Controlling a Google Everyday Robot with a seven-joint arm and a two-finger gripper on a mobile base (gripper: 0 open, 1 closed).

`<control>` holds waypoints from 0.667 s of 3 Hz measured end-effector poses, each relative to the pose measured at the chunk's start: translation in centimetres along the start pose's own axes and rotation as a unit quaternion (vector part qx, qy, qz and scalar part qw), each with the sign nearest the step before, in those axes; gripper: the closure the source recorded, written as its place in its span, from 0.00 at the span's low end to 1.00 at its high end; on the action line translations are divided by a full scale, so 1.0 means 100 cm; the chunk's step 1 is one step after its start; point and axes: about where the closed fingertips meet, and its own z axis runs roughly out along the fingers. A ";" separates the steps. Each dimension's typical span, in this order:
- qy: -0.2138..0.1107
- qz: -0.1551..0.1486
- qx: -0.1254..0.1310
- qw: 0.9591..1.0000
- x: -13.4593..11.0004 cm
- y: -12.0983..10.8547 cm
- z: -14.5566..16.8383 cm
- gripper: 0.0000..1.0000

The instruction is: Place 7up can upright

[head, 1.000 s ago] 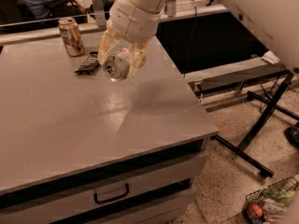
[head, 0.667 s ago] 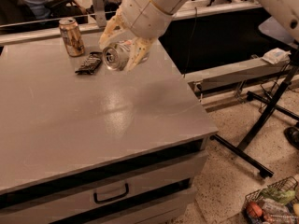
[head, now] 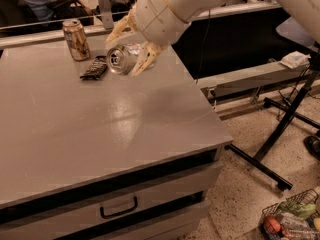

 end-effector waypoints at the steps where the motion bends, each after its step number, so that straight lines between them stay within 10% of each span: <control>1: -0.012 0.037 0.100 0.994 0.014 0.010 0.001 1.00; 2: -0.031 0.080 0.185 0.979 0.020 0.014 0.001 1.00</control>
Offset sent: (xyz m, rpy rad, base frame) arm 0.0109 -0.0149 0.0254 0.8708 0.1801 -0.2169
